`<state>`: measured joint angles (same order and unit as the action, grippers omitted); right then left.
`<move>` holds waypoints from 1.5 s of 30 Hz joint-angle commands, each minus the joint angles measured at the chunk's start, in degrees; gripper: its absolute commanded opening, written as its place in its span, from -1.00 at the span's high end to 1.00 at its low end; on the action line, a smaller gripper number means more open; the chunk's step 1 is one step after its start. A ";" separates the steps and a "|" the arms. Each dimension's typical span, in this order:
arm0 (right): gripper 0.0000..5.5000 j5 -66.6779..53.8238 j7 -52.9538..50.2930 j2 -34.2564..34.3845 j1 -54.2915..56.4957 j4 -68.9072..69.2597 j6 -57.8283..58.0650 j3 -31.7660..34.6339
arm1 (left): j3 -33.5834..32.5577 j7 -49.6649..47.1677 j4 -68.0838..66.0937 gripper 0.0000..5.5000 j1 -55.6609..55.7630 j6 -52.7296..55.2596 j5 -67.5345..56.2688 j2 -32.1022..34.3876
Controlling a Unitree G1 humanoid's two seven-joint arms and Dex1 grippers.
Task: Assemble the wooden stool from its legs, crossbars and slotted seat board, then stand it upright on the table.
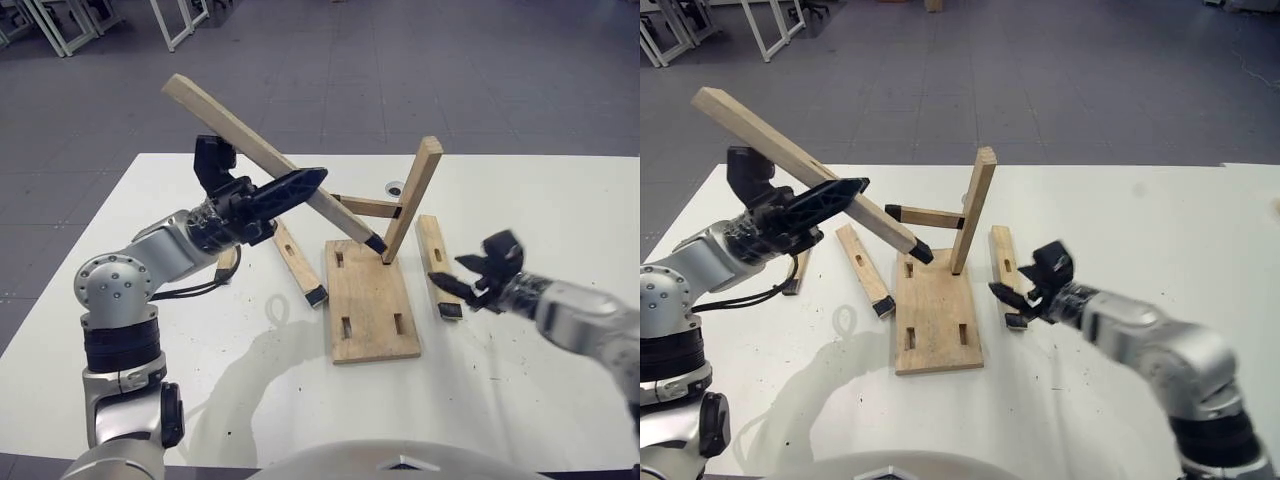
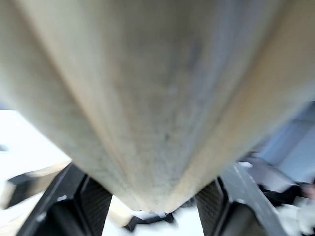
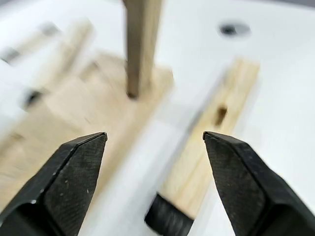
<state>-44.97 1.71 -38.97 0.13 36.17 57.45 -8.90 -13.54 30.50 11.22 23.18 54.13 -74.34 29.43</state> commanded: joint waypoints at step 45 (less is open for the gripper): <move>-0.31 29.29 49.65 -15.04 4.86 -16.08 -22.78 -7.64 | 19.69 25.39 -11.96 0.25 -11.37 -36.51 47.42 -2.31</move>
<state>-16.98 50.98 -54.17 3.88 20.59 34.07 -16.43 4.89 54.93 0.46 11.78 17.44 -28.85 27.29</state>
